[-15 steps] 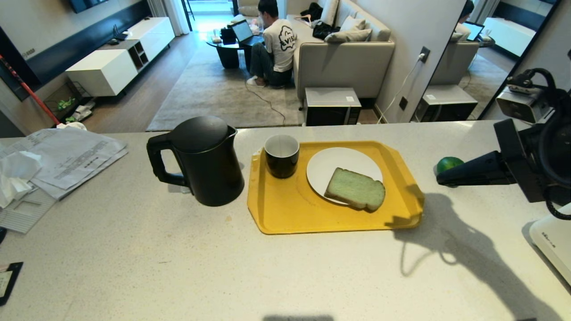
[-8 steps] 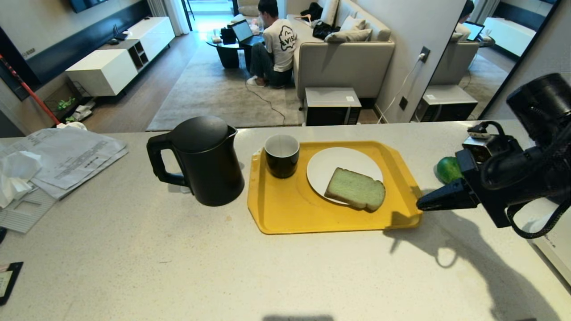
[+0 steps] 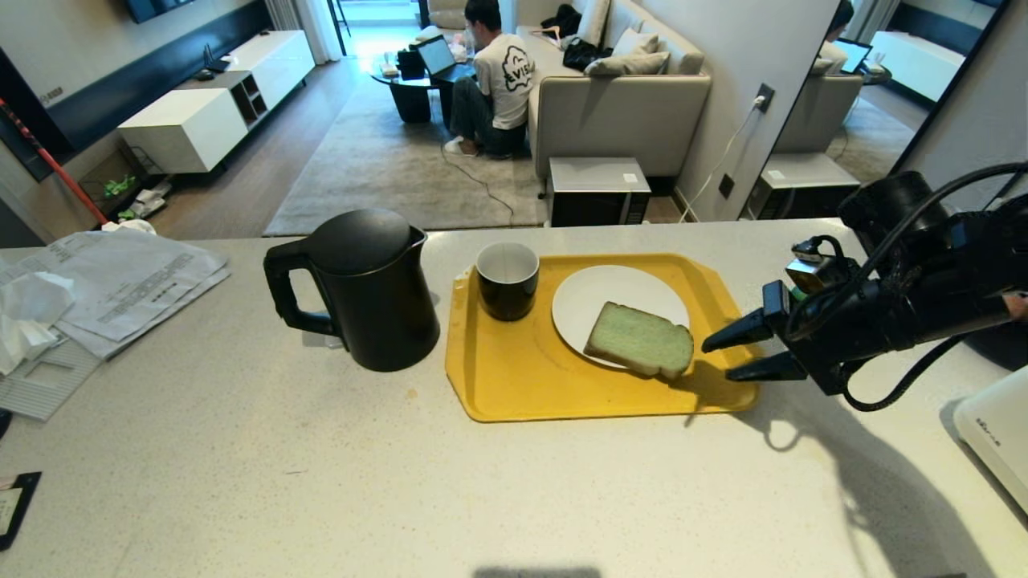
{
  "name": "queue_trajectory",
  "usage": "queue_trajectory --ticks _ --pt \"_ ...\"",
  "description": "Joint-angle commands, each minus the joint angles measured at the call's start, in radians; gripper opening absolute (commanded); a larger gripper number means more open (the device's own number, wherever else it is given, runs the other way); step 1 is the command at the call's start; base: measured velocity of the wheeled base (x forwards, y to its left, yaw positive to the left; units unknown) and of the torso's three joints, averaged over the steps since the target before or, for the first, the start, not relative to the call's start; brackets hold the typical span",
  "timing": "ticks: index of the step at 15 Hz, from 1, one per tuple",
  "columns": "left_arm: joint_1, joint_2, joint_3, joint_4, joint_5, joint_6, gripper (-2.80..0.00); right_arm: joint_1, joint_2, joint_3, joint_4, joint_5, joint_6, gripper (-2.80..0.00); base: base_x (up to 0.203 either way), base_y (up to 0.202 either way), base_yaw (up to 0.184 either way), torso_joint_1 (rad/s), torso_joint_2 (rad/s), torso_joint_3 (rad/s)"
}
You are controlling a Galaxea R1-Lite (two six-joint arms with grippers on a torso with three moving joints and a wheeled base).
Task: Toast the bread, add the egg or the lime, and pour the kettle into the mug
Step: Pick up the bread slice
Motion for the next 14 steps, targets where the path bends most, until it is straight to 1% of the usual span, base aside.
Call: queue_trajectory --ticks 1,5,11,14 --pt "0.0 0.001 0.0 0.0 0.001 0.0 -2.8 -0.002 0.041 0.002 -0.035 -0.019 0.003 0.0 0.0 0.0 0.0 0.0 0.0 0.0" --pt "0.0 0.001 0.0 0.0 0.001 0.0 -2.8 -0.005 0.092 -0.007 -0.082 -0.018 0.006 0.0 0.0 0.0 0.0 0.0 0.0 0.0" --pt "0.0 0.001 0.0 0.0 0.001 0.0 -2.8 -0.023 0.17 -0.066 -0.086 -0.008 0.006 0.0 0.0 0.0 0.0 0.0 0.0 0.0" --pt "0.0 0.001 0.0 0.0 0.001 0.0 -2.8 -0.026 0.202 -0.104 -0.086 0.022 0.009 0.0 0.0 0.0 0.0 0.0 0.0 0.0"
